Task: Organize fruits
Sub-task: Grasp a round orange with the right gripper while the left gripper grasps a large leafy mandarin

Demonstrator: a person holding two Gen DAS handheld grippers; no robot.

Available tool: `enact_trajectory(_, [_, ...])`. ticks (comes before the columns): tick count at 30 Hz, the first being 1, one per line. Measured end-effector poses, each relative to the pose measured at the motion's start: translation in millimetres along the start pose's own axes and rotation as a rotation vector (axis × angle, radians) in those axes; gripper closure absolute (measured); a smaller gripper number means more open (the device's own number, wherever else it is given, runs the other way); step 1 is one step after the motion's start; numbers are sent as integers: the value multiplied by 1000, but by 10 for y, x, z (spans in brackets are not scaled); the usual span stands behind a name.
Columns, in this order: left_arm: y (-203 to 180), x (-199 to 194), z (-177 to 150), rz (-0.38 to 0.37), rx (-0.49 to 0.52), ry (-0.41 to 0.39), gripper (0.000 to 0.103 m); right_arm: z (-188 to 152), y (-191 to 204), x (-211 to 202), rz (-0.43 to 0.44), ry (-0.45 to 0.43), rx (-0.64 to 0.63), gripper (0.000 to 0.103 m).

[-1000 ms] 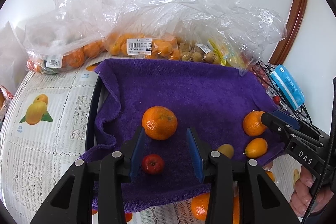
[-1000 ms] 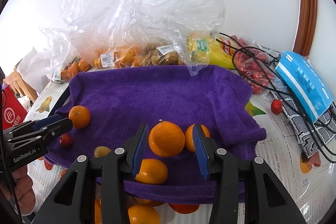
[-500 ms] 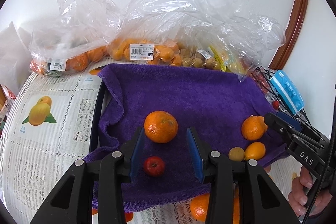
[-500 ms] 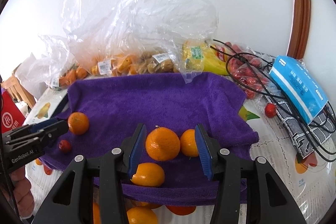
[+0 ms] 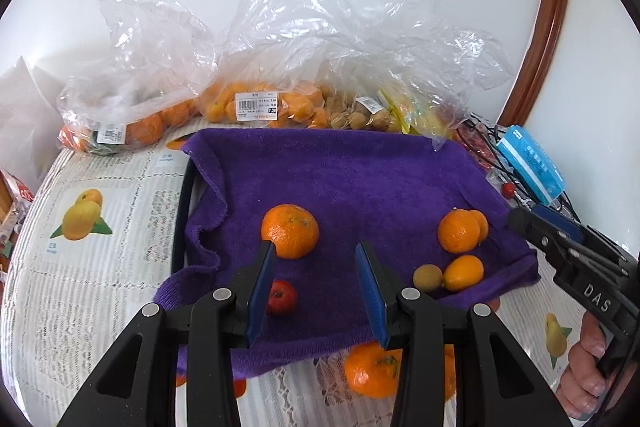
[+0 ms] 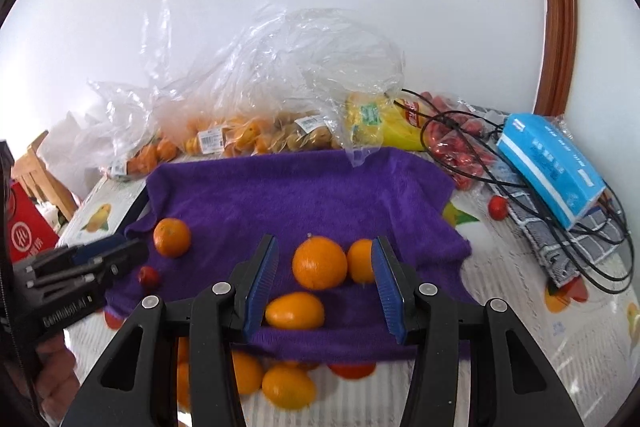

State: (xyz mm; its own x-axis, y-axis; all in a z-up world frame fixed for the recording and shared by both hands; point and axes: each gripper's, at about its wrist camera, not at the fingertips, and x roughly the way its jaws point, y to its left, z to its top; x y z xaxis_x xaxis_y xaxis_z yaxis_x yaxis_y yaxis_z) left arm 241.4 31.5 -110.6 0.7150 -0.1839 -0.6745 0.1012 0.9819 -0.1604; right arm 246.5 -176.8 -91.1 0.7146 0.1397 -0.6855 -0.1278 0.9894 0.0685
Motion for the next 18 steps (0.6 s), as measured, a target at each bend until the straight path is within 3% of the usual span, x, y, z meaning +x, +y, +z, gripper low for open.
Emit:
enact_trajectory(5, [98,-128,-125,-3,-20,4,61,-209,-4,-103,-29,32,-14,55])
enact_trajectory(15, [325,-321,-415,21,-57,-14,61,-676,119,-17,38,143,-17,59])
enact_trajectory(18, [394,-316,-472,-3,-86,-10,61,-724,169,56,49,161,-23,61])
